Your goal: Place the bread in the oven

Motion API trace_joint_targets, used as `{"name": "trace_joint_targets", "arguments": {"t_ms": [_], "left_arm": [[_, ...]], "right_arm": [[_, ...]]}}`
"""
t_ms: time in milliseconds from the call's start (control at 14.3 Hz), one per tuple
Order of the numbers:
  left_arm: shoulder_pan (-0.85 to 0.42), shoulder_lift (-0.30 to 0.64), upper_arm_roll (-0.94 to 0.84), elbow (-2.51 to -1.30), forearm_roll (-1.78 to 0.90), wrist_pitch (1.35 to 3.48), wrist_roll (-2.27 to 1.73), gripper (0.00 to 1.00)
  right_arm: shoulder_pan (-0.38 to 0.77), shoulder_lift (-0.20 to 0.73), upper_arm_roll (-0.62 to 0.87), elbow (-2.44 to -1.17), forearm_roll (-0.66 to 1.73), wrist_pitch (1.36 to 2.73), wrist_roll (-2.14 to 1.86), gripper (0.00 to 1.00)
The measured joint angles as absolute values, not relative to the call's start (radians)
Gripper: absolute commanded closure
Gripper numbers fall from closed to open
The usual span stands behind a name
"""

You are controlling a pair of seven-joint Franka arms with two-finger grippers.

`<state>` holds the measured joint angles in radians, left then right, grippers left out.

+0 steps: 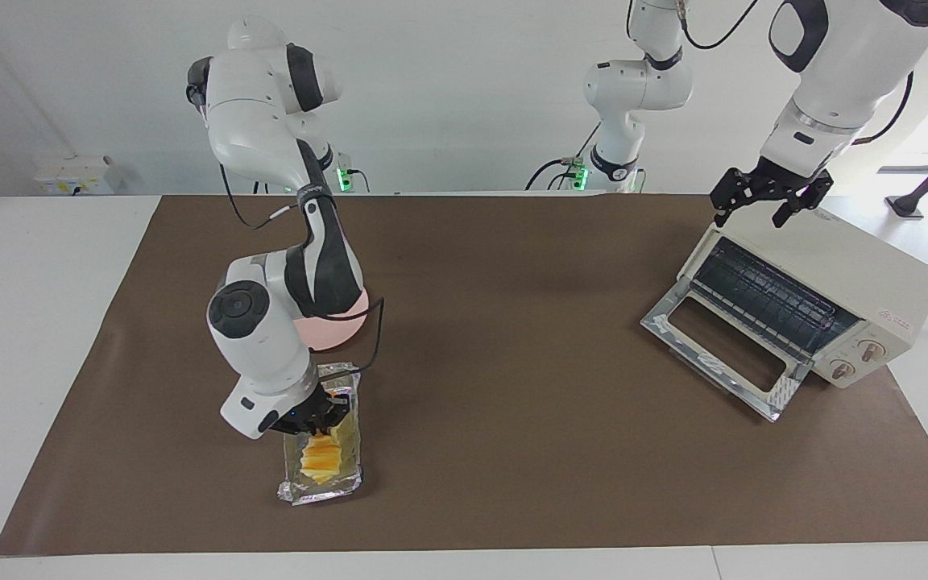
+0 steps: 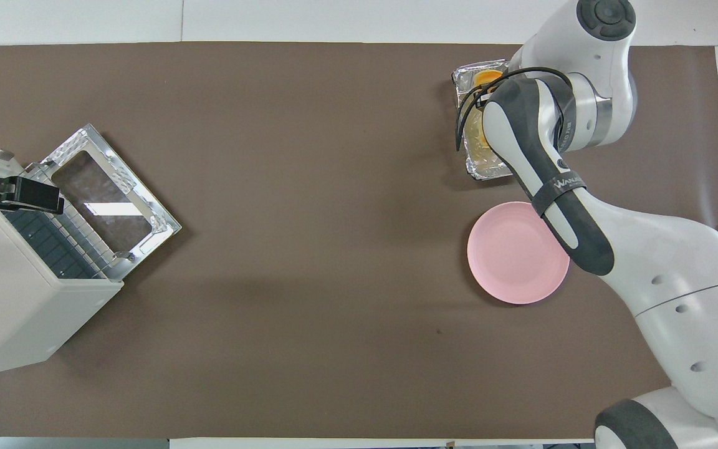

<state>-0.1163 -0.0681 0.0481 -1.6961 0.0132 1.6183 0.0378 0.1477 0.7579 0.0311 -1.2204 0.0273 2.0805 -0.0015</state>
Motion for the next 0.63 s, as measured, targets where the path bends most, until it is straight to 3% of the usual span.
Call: {"name": "trace_joint_targets", "arguments": {"t_ms": [70, 140, 631], "left_arm": [[-0.116, -0.068, 0.048, -1.696, 0.013, 1.618, 0.038, 0.0], [-0.116, -0.068, 0.048, -1.696, 0.013, 1.618, 0.038, 0.0], [-0.116, -0.068, 0.048, -1.696, 0.013, 1.618, 0.038, 0.0]], "right_arm": [[0.151, 0.758, 0.031, -1.236, 0.027, 2.094, -0.001, 0.16], [0.152, 0.758, 0.031, -1.245, 0.027, 2.098, -0.001, 0.0], [0.149, 0.729, 0.027, -1.246, 0.006, 2.001, -0.001, 0.0]]}}
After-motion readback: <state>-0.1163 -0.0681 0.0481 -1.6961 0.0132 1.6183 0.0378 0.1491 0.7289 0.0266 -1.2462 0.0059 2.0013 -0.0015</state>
